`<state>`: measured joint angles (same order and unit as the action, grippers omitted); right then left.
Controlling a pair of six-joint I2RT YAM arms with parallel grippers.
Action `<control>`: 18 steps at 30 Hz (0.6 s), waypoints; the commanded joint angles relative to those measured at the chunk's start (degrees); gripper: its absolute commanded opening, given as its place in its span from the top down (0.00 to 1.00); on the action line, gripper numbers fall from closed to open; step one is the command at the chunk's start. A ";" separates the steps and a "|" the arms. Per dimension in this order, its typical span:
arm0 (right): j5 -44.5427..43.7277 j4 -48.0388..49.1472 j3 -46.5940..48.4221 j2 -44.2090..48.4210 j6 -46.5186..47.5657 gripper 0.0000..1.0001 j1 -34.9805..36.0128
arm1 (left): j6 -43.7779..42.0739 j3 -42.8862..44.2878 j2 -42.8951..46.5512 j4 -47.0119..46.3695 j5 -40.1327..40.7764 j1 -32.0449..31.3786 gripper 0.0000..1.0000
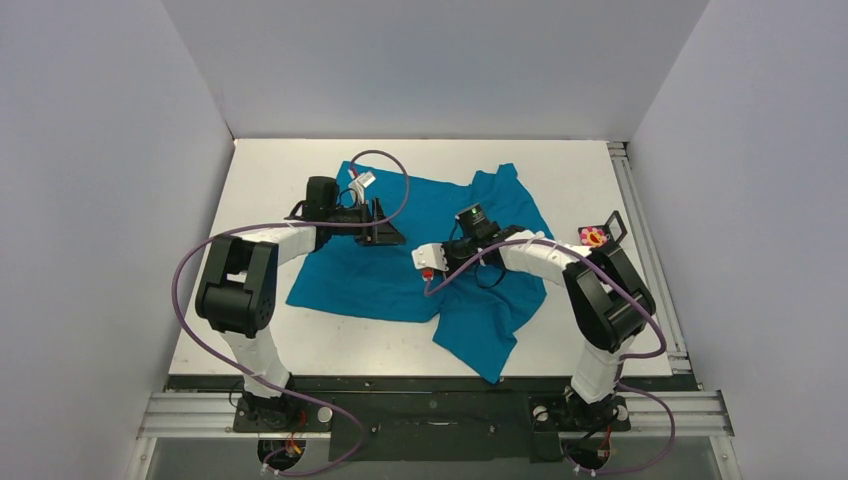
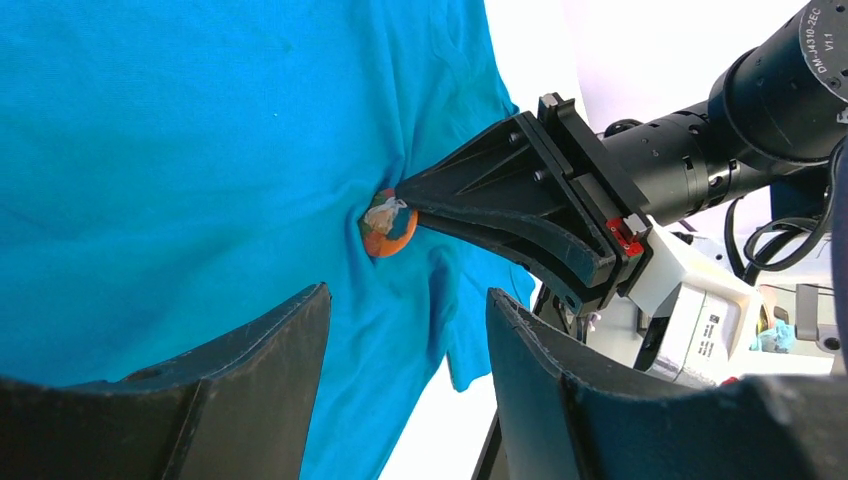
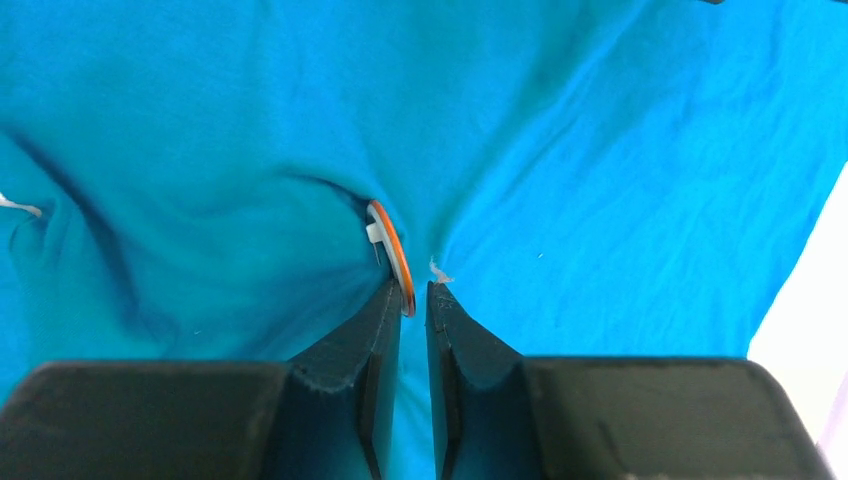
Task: Remove the brooch from the garment
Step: Remove the brooch from the clothes.
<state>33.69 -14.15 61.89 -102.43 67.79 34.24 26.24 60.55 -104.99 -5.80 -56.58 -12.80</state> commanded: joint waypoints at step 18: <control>-0.58 -10.25 9.26 -2.10 -2.40 1.00 0.86 | -2.68 -1.19 4.23 -0.12 3.69 2.66 0.45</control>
<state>31.79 -23.05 67.16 -103.44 71.37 37.52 24.84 60.34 -104.71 -4.54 -53.98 -11.77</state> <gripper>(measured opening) 0.010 0.552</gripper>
